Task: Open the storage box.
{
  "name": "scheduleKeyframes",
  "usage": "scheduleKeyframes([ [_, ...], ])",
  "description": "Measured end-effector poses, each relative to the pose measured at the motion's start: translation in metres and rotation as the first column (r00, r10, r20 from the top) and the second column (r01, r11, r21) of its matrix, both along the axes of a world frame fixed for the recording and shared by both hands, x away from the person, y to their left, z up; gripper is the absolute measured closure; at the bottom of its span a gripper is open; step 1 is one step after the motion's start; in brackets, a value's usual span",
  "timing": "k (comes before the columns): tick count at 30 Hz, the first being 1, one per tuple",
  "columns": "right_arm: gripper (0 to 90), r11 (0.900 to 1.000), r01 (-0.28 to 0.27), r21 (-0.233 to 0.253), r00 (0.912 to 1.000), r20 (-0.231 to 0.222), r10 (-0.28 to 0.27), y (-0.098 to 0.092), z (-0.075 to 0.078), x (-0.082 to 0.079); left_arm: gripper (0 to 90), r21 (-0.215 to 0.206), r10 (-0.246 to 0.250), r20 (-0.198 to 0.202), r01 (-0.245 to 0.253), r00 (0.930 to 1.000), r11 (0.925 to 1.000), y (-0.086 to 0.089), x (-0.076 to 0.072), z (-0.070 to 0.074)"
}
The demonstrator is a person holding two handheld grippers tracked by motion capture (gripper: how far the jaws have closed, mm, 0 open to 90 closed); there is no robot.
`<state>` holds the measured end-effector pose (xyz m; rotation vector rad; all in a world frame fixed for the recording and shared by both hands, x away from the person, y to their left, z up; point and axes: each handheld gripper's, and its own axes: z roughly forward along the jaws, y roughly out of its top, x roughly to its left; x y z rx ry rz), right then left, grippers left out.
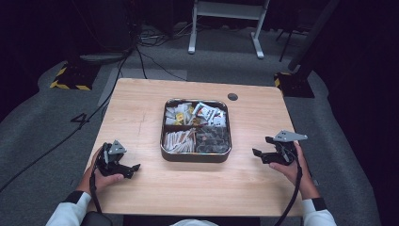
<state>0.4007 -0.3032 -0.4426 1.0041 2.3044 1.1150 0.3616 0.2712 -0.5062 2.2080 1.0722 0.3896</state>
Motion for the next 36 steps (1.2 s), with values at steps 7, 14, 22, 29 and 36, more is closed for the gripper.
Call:
scheduleKeyframes([
  [7, 22.2, 0.999, -0.039, -0.016, 0.9990, 0.021, 0.040, 0.020, 0.013, 0.011, 0.4, -0.001, 0.001, 0.000, -0.001, 1.0000, 1.0000, 0.000, 0.000, 0.000],
  [14, 23.3, 0.998, -0.067, -0.022, 0.9974, 0.027, 0.067, 0.036, 0.021, 0.021, 0.4, -0.001, 0.001, 0.000, -0.001, 1.0000, 1.0000, 0.000, 0.000, 0.000],
  [22, 24.2, 0.993, -0.116, -0.019, 0.9923, 0.041, 0.117, 0.063, 0.034, 0.034, 0.4, -0.003, 0.003, -0.002, -0.003, 1.0000, 1.0000, 0.000, -0.001, 0.000],
  [29, 23.9, 0.990, -0.138, -0.018, 0.9894, 0.043, 0.139, 0.078, 0.041, 0.041, 0.5, -0.003, 0.005, -0.002, -0.005, 1.0000, 1.0000, 0.000, -0.001, 0.000],
  [36, 24.1, 0.986, -0.165, -0.021, 0.9851, 0.046, 0.166, 0.094, 0.044, 0.048, 0.5, -0.004, 0.007, -0.003, -0.007, 1.0000, 1.0000, 0.000, -0.001, 0.000],
])
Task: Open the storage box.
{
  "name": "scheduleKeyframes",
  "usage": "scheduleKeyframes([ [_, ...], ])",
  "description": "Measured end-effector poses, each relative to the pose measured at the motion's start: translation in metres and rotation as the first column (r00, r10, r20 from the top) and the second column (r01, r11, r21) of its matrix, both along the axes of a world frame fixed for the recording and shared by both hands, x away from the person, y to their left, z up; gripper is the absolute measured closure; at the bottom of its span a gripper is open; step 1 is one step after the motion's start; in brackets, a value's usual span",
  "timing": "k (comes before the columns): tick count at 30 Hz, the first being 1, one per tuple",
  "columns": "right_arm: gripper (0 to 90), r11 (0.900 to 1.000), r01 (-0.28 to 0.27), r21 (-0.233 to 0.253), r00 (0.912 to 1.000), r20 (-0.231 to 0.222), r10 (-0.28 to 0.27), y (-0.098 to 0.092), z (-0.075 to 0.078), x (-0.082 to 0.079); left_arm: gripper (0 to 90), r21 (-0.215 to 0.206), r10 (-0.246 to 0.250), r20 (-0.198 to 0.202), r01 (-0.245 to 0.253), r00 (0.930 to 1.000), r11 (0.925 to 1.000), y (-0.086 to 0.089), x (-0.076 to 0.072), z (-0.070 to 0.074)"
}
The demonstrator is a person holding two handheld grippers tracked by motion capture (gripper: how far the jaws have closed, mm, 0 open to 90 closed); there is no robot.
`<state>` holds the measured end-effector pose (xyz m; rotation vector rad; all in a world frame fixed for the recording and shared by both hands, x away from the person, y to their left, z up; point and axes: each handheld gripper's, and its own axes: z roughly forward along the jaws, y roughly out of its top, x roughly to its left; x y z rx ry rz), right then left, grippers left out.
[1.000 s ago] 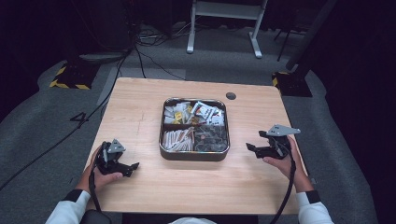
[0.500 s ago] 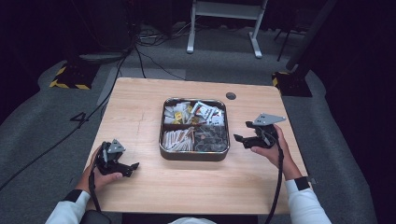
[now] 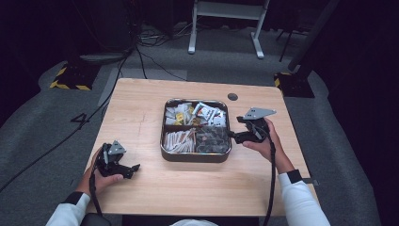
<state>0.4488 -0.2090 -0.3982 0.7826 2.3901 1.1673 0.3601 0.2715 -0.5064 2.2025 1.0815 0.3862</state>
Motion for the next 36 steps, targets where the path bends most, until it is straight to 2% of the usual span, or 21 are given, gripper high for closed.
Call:
scheduleKeyframes([
  [6, 24.3, 1.000, -0.012, -0.001, 0.9999, -0.001, 0.012, 0.011, 0.002, 0.005, 0.4, 0.001, 0.000, -0.001, 0.000, 1.0000, 1.0000, 0.000, 0.000, 0.000],
  [21, 24.7, 0.996, -0.086, -0.022, 0.9963, -0.002, 0.086, 0.056, 0.007, 0.019, 0.4, 0.002, 0.006, 0.000, -0.006, 1.0000, 1.0000, -0.001, 0.000, 0.000],
  [26, 24.7, 0.994, -0.104, -0.034, 0.9944, -0.021, 0.104, 0.073, 0.003, 0.027, 0.5, 0.002, 0.007, 0.000, -0.007, 1.0000, 1.0000, -0.001, 0.000, 0.000],
  [33, 25.8, 0.992, -0.115, -0.047, 0.9928, -0.037, 0.114, 0.084, -0.002, 0.033, 0.5, 0.001, 0.007, 0.000, -0.007, 1.0000, 1.0000, -0.001, 0.000, 0.000],
  [36, 26.0, 0.991, -0.116, -0.064, 0.9923, -0.051, 0.113, 0.091, -0.009, 0.038, 0.5, 0.002, 0.007, 0.000, -0.007, 1.0000, 1.0000, -0.001, 0.000, 0.000],
])
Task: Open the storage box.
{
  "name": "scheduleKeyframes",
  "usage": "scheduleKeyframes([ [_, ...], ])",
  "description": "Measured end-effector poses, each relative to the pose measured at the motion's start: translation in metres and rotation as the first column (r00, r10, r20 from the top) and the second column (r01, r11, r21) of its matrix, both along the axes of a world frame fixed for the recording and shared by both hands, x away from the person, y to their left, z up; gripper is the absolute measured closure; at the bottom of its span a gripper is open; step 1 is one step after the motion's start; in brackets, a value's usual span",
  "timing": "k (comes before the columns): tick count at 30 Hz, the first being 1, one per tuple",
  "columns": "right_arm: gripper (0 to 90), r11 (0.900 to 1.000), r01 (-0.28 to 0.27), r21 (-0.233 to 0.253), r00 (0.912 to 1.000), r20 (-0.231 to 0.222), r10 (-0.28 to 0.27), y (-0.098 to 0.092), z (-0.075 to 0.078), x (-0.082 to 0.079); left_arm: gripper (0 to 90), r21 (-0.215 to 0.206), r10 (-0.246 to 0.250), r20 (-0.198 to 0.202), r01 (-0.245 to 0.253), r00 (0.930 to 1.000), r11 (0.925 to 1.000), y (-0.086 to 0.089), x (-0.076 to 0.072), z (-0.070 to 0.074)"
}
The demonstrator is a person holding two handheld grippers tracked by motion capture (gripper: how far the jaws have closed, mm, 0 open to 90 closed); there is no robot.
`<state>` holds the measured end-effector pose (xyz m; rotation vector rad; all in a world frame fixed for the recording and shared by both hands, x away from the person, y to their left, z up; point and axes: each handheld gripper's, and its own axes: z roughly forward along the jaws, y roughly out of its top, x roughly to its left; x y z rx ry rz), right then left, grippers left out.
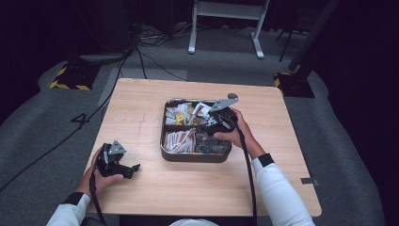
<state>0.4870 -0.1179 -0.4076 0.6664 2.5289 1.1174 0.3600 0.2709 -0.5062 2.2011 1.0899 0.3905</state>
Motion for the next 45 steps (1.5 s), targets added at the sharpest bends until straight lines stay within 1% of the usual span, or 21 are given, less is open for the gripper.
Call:
scheduleKeyframes([
  [5, 26.0, 1.000, 0.001, -0.005, 0.9999, -0.013, -0.001, 0.005, -0.006, 0.005, 0.5, 0.000, 0.000, 0.000, 0.000, 1.0000, 1.0000, 0.000, 0.000, 0.000],
  [7, 26.0, 1.000, 0.006, -0.008, 0.9996, -0.027, -0.006, 0.009, -0.010, 0.009, 0.5, 0.000, 0.000, 0.000, 0.000, 1.0000, 1.0000, 0.000, 0.000, 0.000],
  [14, 26.0, 1.000, 0.010, -0.014, 0.9992, -0.039, -0.011, 0.019, -0.015, 0.017, 0.4, 0.000, 0.000, 0.000, 0.000, 1.0000, 1.0000, 0.000, 0.000, 0.000],
  [16, 26.0, 1.000, 0.011, -0.026, 0.9986, -0.051, -0.013, 0.022, -0.020, 0.021, 0.5, 0.000, 0.000, 0.000, 0.000, 1.0000, 1.0000, 0.000, 0.000, 0.000],
  [22, 26.4, 0.999, 0.022, -0.034, 0.9971, -0.072, -0.024, 0.027, -0.026, 0.026, 0.5, -0.001, -0.001, 0.000, 0.001, 1.0000, 1.0000, 0.000, 0.000, 0.000],
  [26, 27.8, 0.999, 0.028, -0.047, 0.9968, -0.074, -0.032, 0.029, -0.029, 0.028, 0.5, 0.000, 0.000, 0.000, 0.000, 1.0000, 1.0000, 0.000, 0.000, 0.000],
  [34, 32.4, 0.999, 0.026, -0.021, 0.9954, -0.092, -0.028, 0.033, -0.030, 0.030, 0.5, -0.001, -0.001, 0.000, 0.001, 1.0000, 1.0000, 0.000, 0.000, 0.000],
  [36, 37.2, 0.999, 0.036, -0.013, 0.9950, -0.092, -0.037, 0.034, -0.031, 0.030, 0.5, 0.000, 0.000, 0.000, 0.000, 1.0000, 1.0000, 0.000, 0.000, 0.000],
  [37, 37.2, 0.999, 0.036, -0.013, 0.9950, -0.092, -0.037, 0.034, -0.031, 0.030, 0.5, 0.000, 0.000, 0.000, 0.000, 1.0000, 1.0000, 0.000, 0.000, 0.000],
  [40, 48.1, 0.999, 0.046, -0.006, 0.9946, -0.092, -0.046, 0.033, -0.030, 0.031, 0.5, 0.000, 0.000, 0.000, 0.000, 1.0000, 1.0000, 0.000, 0.000, 0.000],
  [41, 48.1, 0.999, 0.046, -0.006, 0.9946, -0.092, -0.046, 0.033, -0.030, 0.031, 0.5, 0.000, 0.000, 0.000, 0.000, 1.0000, 1.0000, 0.000, 0.000, 0.000],
  [42, 51.3, 0.999, 0.038, -0.005, 0.9949, -0.093, -0.039, 0.033, -0.030, 0.030, 0.5, 0.000, 0.000, 0.000, 0.000, 1.0000, 1.0000, 0.000, 0.000, 0.000],
  [43, 59.0, 1.000, 0.023, -0.005, 0.9951, -0.096, -0.023, 0.035, -0.029, 0.028, 0.5, 0.000, 0.001, 0.000, -0.001, 1.0000, 1.0000, 0.000, 0.000, 0.000],
  [45, 59.1, 1.000, 0.022, -0.010, 0.9954, -0.093, -0.022, 0.036, -0.029, 0.027, 0.5, 0.000, 0.000, 0.000, 0.000, 1.0000, 1.0000, 0.000, 0.000, 0.000],
])
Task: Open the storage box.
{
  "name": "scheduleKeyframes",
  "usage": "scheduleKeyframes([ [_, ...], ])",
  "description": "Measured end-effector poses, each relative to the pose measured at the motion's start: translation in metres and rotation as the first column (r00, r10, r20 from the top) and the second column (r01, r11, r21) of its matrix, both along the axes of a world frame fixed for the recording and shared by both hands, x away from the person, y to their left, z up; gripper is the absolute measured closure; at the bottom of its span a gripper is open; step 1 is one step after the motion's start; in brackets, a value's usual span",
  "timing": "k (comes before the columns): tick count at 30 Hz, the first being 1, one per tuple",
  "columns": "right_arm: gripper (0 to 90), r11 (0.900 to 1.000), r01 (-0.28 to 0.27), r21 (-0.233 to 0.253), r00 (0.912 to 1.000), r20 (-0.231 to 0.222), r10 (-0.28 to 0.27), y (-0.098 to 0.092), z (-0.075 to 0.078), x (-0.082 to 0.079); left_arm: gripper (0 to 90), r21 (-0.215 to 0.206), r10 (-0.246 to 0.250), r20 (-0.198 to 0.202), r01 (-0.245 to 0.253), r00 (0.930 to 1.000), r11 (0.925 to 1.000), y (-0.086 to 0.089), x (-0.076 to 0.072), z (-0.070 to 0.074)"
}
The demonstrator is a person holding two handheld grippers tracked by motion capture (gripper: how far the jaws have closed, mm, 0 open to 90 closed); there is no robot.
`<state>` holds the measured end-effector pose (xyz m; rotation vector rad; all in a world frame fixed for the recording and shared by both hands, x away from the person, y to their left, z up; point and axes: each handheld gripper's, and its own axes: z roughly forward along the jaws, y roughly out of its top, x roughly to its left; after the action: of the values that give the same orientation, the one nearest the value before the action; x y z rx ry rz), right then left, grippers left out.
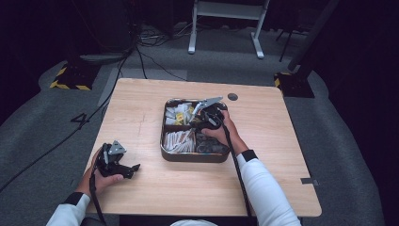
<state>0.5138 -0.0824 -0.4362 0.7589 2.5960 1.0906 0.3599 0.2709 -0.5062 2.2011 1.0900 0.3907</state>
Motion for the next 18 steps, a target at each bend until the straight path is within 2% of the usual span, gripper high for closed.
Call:
scheduleKeyframes([
  [18, 59.8, 1.000, 0.013, -0.002, 0.9999, -0.001, -0.013, -0.0010, 0.0042, -0.0008, 0.5, 0.000, 0.000, 0.000, 0.000, 1.0000, 1.0000, 0.0000, 0.0000, 0.0000],
])
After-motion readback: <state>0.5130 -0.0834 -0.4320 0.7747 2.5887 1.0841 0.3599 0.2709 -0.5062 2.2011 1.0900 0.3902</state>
